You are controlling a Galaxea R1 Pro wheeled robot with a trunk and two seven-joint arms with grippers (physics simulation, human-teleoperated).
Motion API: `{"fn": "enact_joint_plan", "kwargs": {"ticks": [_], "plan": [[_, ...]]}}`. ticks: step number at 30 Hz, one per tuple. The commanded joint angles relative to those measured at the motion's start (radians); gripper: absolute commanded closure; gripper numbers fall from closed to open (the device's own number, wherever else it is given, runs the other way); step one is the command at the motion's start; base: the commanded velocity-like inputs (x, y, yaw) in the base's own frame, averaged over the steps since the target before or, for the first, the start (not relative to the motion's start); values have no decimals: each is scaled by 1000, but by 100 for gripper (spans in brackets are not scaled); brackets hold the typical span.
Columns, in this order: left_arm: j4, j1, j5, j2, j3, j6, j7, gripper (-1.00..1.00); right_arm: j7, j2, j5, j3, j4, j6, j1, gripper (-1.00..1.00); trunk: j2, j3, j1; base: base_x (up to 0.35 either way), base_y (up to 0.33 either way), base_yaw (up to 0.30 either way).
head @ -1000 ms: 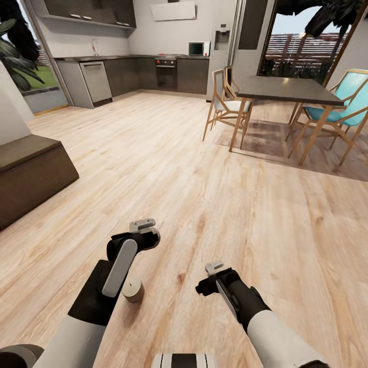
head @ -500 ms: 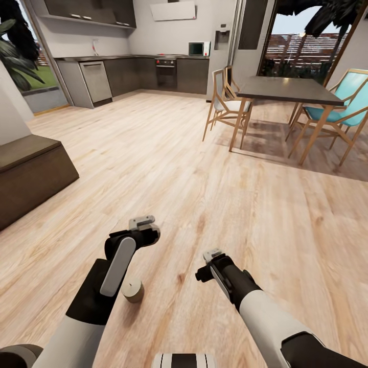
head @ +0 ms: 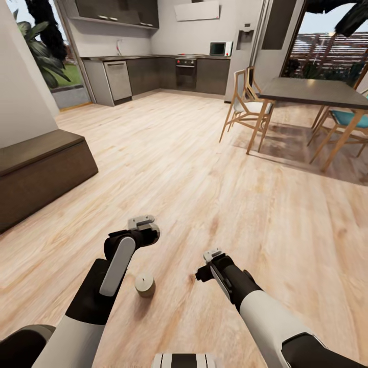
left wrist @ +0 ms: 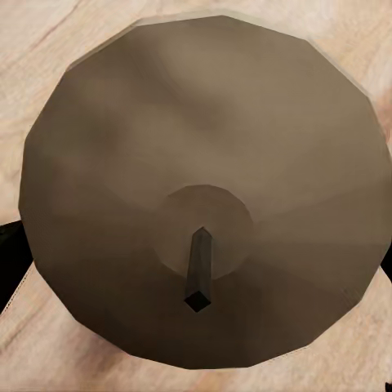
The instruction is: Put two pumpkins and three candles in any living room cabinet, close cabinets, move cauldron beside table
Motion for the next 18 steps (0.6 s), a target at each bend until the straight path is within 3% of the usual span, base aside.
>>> {"fn": "enact_joint_plan", "kwargs": {"ticks": [1, 18], "plan": [[0, 0, -4, 0, 0, 2, -2, 100, 0, 0, 0, 0, 0, 0, 1, -100, 0, 0, 0, 0, 0, 291], [0, 0, -4, 3, 2, 2, -2, 100, 1, 0, 0, 0, 0, -2, 4, -100, 0, 0, 0, 30, 0, 292]]}}
